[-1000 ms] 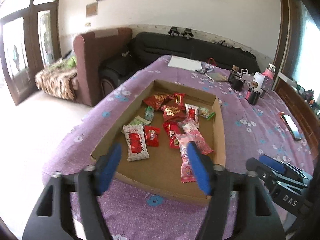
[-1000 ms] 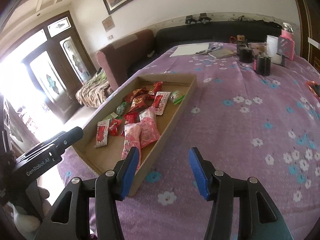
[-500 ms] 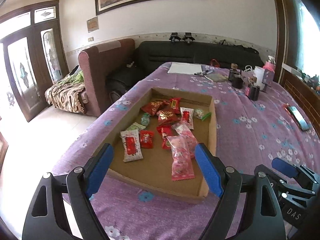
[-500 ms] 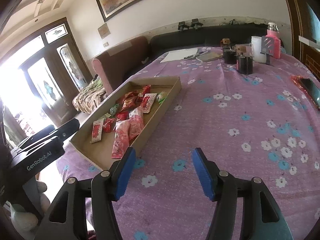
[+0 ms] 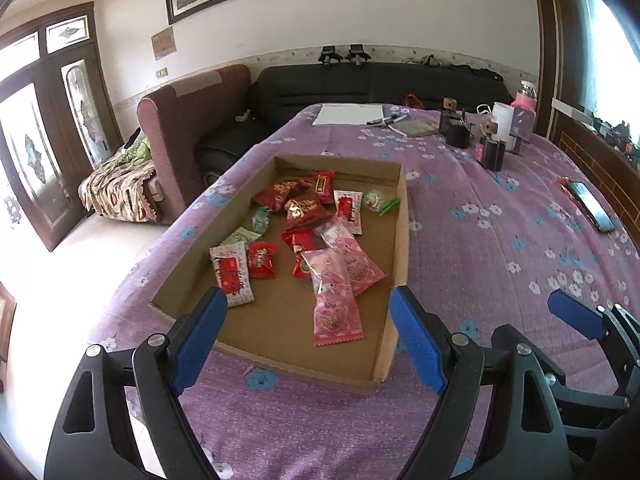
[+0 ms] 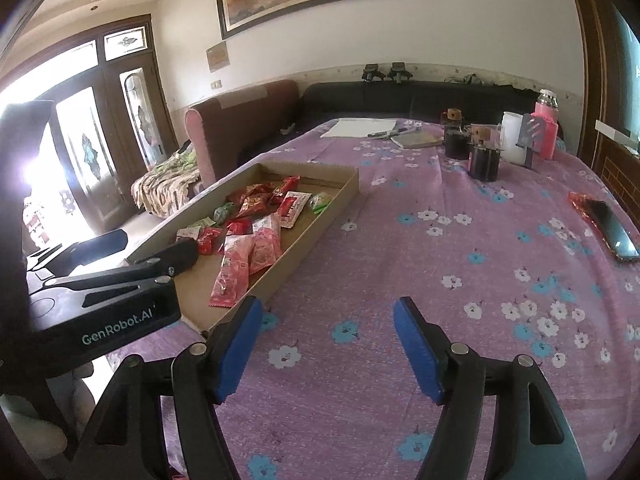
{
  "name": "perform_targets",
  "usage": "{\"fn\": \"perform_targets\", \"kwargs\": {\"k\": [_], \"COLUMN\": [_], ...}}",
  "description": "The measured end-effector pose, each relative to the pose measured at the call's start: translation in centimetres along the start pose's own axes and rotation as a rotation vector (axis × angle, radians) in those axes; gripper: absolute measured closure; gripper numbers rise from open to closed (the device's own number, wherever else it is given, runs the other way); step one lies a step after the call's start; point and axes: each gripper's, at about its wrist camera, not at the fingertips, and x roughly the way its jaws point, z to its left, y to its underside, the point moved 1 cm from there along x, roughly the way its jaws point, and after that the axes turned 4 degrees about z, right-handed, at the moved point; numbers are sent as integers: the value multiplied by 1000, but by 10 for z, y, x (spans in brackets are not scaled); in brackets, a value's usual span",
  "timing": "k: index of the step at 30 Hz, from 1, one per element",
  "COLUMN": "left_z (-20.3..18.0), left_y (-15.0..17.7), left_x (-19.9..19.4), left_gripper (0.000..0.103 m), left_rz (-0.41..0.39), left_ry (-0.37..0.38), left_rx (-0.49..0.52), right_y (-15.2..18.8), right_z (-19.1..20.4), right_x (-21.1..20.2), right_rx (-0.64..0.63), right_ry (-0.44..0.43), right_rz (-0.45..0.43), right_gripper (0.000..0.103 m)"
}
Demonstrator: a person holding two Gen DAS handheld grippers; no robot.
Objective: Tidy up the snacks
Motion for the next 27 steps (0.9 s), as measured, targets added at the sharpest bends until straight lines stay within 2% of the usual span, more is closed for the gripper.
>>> {"fn": "perform_targets", "kwargs": {"k": [11, 27], "left_z": [-8, 0], "left_y": [1, 1], "left_x": [2, -16], "left_gripper": [19, 19], "left_rz": [11, -71], "left_ry": [9, -10], "left_rx": [16, -20], "right_y": [4, 5], "right_z": [-10, -8], "right_x": [4, -2], "right_rx": [17, 11], "right_ry": [21, 24], "right_rz": [21, 10], "right_gripper": [32, 31]}}
